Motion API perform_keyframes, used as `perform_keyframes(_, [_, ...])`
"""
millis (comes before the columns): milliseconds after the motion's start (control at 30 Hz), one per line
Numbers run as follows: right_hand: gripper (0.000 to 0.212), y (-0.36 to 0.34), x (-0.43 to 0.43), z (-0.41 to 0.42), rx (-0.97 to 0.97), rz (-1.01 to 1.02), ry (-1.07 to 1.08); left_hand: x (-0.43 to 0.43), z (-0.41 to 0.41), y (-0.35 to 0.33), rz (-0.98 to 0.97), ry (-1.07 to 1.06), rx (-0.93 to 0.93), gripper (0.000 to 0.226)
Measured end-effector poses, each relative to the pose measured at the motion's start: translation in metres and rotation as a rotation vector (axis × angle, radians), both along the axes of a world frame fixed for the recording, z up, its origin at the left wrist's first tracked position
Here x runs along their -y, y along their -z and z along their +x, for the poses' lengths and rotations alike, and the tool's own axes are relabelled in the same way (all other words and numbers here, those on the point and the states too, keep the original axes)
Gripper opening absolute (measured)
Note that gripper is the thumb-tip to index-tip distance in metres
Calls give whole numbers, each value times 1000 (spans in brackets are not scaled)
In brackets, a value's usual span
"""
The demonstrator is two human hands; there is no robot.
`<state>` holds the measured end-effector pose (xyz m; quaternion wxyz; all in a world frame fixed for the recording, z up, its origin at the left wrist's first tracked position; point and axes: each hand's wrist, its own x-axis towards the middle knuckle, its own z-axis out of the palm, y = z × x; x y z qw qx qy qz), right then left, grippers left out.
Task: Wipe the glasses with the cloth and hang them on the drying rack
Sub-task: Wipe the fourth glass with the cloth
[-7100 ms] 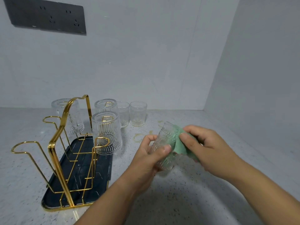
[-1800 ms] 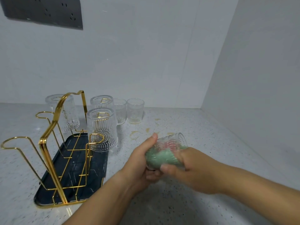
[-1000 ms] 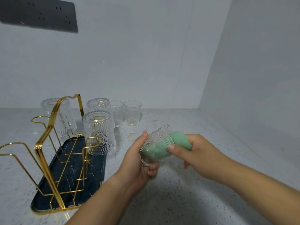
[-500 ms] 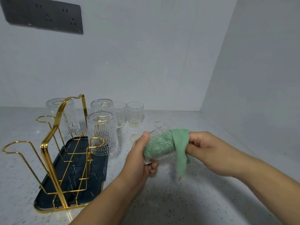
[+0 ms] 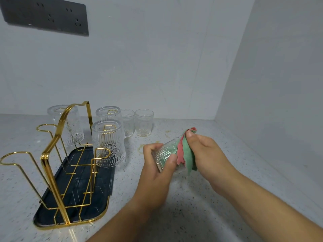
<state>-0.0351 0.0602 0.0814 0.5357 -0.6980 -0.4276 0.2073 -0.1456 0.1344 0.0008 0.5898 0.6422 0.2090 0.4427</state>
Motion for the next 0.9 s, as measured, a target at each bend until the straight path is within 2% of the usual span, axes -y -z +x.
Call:
perform_keyframes(67, [57, 4, 0, -1, 78, 38, 3, 0, 2, -3, -104, 21, 22, 44])
perform_keyframes(133, [51, 15, 1, -3, 192, 68, 1, -1, 4, -8, -326, 78, 22, 47])
perform_keyframes(233, [45, 32, 7, 0, 359, 70, -63, -12, 0, -14, -809, 380, 19, 53])
perform_keyframes(300, [48, 39, 14, 5, 482, 52, -97, -16, -4, -17, -957, 543, -7, 54])
perform_keyframes(367, [53, 42, 18, 8, 484, 78, -95, -13, -3, -20, -894, 568, 0, 55])
perform_keyframes(400, [55, 41, 18, 7, 422, 109, -65, -10, -1, -19, -802, 515, 4, 53])
perform_keyframes(467, [59, 35, 13, 4, 231, 131, 20, -2, 2, -17, -491, 302, -11, 46])
perform_keyframes(533, [60, 24, 7, 6, 73, 69, 62, -1, 2, -8, -157, 138, -37, 34])
perform_keyframes(600, [61, 11, 3, 10, -15, -11, 62, -6, -1, 3, 125, 91, -85, 46])
perform_keyframes(667, [60, 1, 2, 12, -59, -55, 50, -11, -3, 12, 265, 81, -104, 57])
perform_keyframes(733, [57, -3, 3, 13, -38, -50, 45, -10, -1, 12, 230, 116, -50, 53])
perform_keyframes(767, [57, -4, 4, 12, 8, -31, 32, -7, -1, 8, 133, 154, -3, 48])
perform_keyframes(833, [55, 1, 7, 11, 145, 24, -44, -4, 0, -2, -193, 230, 77, 49])
perform_keyframes(900, [48, 13, 12, 11, 320, 61, -114, -9, 1, -10, -519, 351, 100, 68])
